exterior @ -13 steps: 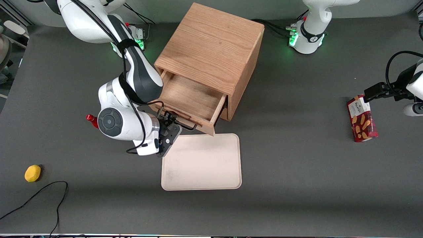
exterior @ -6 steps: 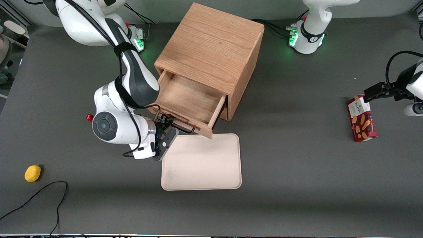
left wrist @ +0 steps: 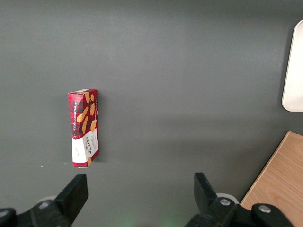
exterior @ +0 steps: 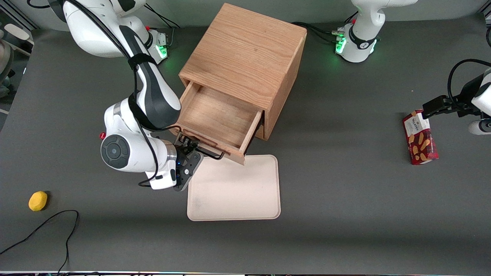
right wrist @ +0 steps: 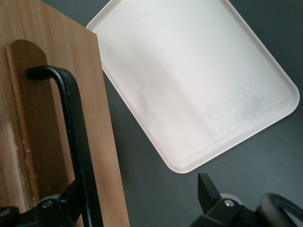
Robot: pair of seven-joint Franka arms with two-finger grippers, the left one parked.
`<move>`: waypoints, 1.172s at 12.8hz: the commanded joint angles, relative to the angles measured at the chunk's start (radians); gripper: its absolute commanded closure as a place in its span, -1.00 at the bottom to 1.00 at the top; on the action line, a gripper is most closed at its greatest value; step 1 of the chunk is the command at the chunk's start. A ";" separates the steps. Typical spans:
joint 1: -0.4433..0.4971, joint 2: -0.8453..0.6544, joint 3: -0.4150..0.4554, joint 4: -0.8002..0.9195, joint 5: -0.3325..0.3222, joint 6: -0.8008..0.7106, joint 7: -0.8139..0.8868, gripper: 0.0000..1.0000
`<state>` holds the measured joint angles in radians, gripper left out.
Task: Open upper drawer
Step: 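Pull the handle with the right gripper, sliding the drawer outward, then keep pulling the drawer out further with the right gripper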
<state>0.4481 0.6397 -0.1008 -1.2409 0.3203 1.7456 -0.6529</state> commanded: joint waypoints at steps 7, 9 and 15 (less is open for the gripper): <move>-0.022 0.052 0.007 0.093 0.005 -0.024 -0.028 -1.00; -0.023 0.057 0.007 0.103 0.005 -0.023 -0.031 -1.00; -0.045 0.066 0.007 0.123 0.005 -0.023 -0.054 -1.00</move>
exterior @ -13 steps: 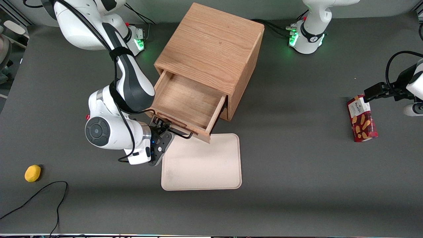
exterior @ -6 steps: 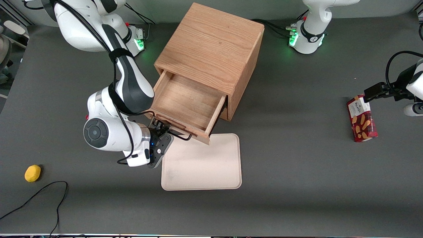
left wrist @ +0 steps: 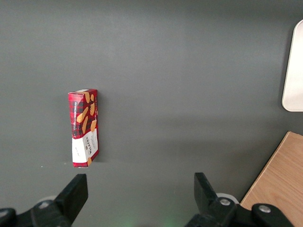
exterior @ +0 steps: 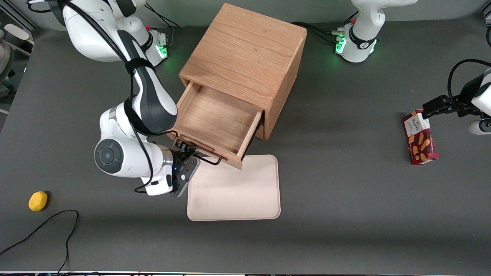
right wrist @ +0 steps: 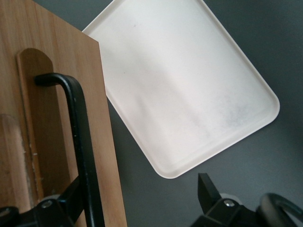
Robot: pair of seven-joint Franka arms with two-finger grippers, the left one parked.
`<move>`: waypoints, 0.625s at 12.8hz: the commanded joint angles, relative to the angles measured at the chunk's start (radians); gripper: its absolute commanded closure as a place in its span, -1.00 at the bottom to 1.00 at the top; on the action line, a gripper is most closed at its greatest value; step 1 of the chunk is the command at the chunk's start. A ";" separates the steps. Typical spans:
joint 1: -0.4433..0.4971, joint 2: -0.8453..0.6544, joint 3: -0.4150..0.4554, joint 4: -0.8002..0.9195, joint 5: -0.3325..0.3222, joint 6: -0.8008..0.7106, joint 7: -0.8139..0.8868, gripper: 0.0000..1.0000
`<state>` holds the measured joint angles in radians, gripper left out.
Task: Open upper drawer
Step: 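Keep pulling the drawer out further with the right gripper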
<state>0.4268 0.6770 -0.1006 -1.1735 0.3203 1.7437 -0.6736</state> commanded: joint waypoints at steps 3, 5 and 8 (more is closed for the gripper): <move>-0.037 0.027 0.007 0.055 0.003 -0.021 -0.052 -1.00; -0.042 0.029 0.007 0.057 0.003 -0.015 -0.055 -1.00; -0.051 0.035 0.007 0.060 0.005 0.000 -0.052 -1.00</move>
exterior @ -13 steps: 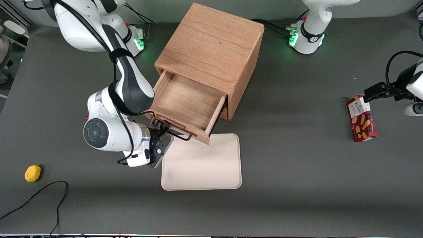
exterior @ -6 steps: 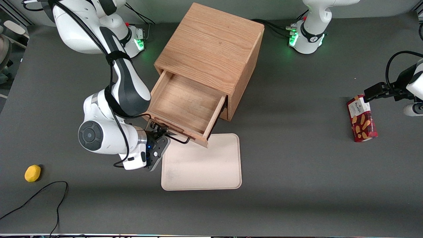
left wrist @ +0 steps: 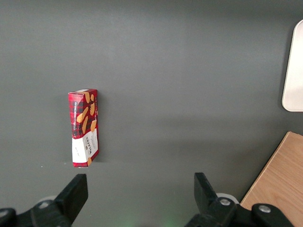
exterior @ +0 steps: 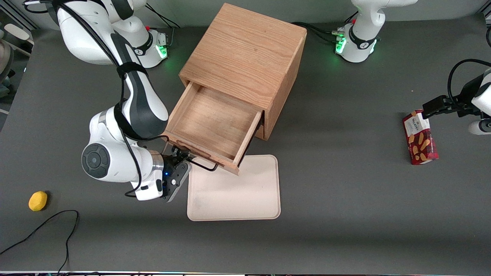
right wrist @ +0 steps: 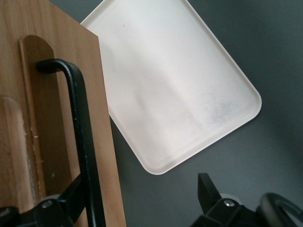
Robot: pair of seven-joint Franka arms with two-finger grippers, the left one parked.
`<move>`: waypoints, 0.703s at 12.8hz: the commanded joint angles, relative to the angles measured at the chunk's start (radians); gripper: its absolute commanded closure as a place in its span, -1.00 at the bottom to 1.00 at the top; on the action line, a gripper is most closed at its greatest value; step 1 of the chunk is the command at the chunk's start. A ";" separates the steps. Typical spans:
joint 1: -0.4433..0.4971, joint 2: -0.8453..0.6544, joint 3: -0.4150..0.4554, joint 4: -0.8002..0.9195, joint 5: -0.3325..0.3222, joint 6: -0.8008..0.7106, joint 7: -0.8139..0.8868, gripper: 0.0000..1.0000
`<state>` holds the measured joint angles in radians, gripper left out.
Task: Open upper drawer
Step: 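Keep pulling the drawer out further with the right gripper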
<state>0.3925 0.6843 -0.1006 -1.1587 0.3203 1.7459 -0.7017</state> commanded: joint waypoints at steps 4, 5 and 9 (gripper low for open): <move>-0.017 0.053 0.007 0.083 0.006 0.003 -0.019 -1.00; -0.017 0.055 0.007 0.089 0.008 0.004 -0.018 -1.00; -0.023 0.064 0.007 0.089 0.051 0.046 -0.015 -1.00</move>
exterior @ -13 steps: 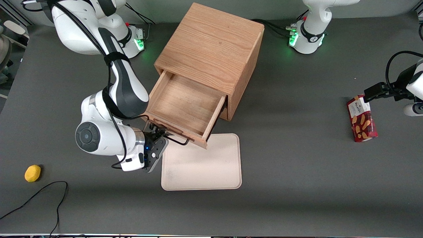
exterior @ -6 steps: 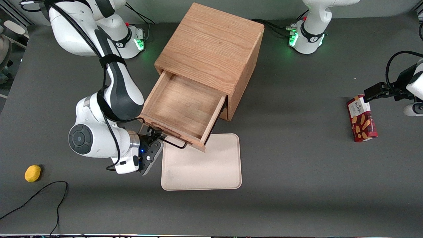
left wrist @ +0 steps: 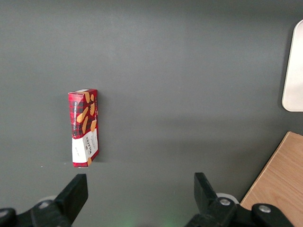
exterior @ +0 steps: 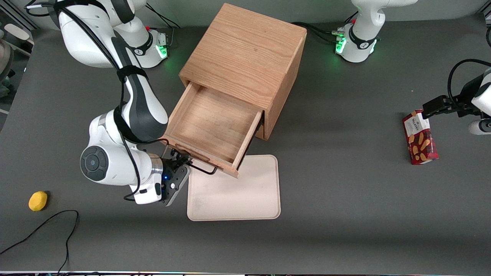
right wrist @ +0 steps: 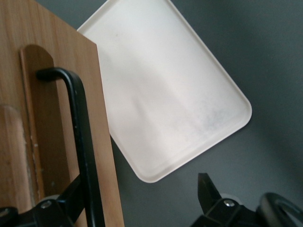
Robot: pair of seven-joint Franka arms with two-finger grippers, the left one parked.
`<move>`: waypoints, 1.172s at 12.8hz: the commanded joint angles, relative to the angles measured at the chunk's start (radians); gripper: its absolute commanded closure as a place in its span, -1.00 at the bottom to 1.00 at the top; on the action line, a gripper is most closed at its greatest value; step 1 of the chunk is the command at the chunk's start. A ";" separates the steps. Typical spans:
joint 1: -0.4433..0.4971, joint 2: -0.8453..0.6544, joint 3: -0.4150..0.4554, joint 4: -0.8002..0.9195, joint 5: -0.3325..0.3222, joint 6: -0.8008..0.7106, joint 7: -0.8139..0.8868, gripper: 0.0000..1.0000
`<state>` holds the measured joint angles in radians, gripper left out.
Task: Open upper drawer
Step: 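Keep pulling the drawer out further with the right gripper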
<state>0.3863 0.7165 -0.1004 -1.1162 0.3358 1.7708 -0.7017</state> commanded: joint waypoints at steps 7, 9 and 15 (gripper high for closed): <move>-0.035 0.043 0.007 0.053 0.035 0.056 -0.022 -1.00; -0.041 0.043 0.007 0.055 0.035 0.065 -0.025 -1.00; -0.061 0.046 0.007 0.056 0.035 0.099 -0.025 -1.00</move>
<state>0.3396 0.7389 -0.1000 -1.0972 0.3518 1.8497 -0.7028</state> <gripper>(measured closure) 0.000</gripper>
